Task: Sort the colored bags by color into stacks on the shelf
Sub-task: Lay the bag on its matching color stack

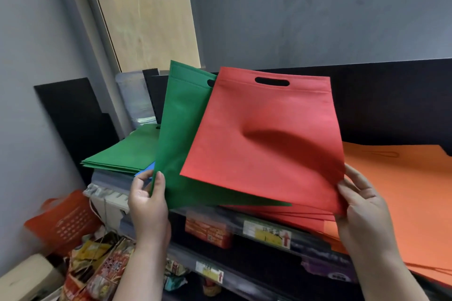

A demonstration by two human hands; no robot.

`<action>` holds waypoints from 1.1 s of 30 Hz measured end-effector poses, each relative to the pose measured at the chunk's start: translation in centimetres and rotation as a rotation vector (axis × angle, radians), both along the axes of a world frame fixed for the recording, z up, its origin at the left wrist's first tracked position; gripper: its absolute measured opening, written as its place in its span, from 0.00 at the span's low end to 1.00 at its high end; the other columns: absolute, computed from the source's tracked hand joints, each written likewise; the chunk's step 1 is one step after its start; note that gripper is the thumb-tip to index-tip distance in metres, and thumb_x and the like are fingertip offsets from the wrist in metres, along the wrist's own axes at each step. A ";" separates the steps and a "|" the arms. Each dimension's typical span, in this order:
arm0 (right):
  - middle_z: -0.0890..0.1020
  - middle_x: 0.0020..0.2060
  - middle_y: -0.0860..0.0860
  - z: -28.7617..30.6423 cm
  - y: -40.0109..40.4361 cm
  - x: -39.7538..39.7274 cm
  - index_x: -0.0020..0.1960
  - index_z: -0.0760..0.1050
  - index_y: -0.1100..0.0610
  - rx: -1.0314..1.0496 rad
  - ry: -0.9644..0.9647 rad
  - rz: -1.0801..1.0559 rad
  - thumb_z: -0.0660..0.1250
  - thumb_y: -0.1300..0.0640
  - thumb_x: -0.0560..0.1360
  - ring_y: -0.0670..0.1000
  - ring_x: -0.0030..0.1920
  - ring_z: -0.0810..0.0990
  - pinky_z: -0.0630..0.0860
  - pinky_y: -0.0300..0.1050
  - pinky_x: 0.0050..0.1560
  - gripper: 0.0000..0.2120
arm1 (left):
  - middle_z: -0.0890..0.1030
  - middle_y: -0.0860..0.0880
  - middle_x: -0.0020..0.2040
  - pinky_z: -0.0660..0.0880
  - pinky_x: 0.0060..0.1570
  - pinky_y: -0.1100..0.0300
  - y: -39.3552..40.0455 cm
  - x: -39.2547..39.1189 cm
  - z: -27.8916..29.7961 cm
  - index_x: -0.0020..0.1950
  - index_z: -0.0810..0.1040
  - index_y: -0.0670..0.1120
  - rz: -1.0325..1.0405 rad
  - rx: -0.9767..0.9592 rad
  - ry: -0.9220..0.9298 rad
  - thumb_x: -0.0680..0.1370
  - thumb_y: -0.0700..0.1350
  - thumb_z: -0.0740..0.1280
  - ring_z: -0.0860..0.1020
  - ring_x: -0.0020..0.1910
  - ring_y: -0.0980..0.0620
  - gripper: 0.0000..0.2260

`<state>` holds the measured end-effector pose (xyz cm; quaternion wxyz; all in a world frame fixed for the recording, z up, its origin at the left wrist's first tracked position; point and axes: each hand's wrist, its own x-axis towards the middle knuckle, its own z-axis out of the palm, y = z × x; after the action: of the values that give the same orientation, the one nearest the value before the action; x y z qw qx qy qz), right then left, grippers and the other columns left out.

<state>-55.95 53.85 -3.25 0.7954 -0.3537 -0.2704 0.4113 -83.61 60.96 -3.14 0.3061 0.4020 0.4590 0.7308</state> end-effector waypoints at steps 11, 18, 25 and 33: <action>0.86 0.44 0.49 0.3 5.7 -6.2 0.53 0.79 0.52 -0.053 -0.066 0.029 0.55 0.68 0.80 0.44 0.43 0.84 0.80 0.35 0.39 0.17 | 0.77 0.44 0.47 0.73 0.50 0.44 5.8 -6.5 0.1 0.45 0.75 0.54 -0.029 0.014 -0.157 0.80 0.43 0.64 0.75 0.48 0.43 0.06; 0.86 0.41 0.49 0.8 11.1 -12.4 0.52 0.78 0.53 -0.003 -0.082 0.024 0.54 0.69 0.79 0.44 0.42 0.84 0.80 0.35 0.40 0.17 | 0.80 0.46 0.45 0.74 0.50 0.46 12.0 -12.8 -0.3 0.46 0.75 0.52 -0.038 0.022 -0.176 0.80 0.42 0.64 0.77 0.48 0.44 0.05; 0.86 0.39 0.47 1.8 17.3 -20.4 0.52 0.77 0.55 0.031 -0.074 0.027 0.53 0.71 0.79 0.42 0.40 0.84 0.80 0.36 0.45 0.17 | 0.84 0.55 0.36 0.78 0.36 0.62 19.5 -21.9 -0.3 0.47 0.75 0.50 -0.089 0.034 -0.110 0.80 0.41 0.63 0.81 0.37 0.57 0.05; 0.85 0.38 0.46 1.7 22.9 -27.4 0.51 0.77 0.53 0.023 -0.132 0.029 0.52 0.70 0.80 0.41 0.38 0.83 0.78 0.32 0.37 0.18 | 0.80 0.47 0.41 0.75 0.40 0.55 27.9 -30.0 -0.7 0.44 0.74 0.50 -0.103 -0.051 0.061 0.79 0.40 0.65 0.77 0.38 0.50 0.06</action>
<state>-83.33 76.71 -1.59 0.7737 -0.3667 -0.3322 0.3956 -113.63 88.90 -3.88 0.3392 0.4392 0.4651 0.6897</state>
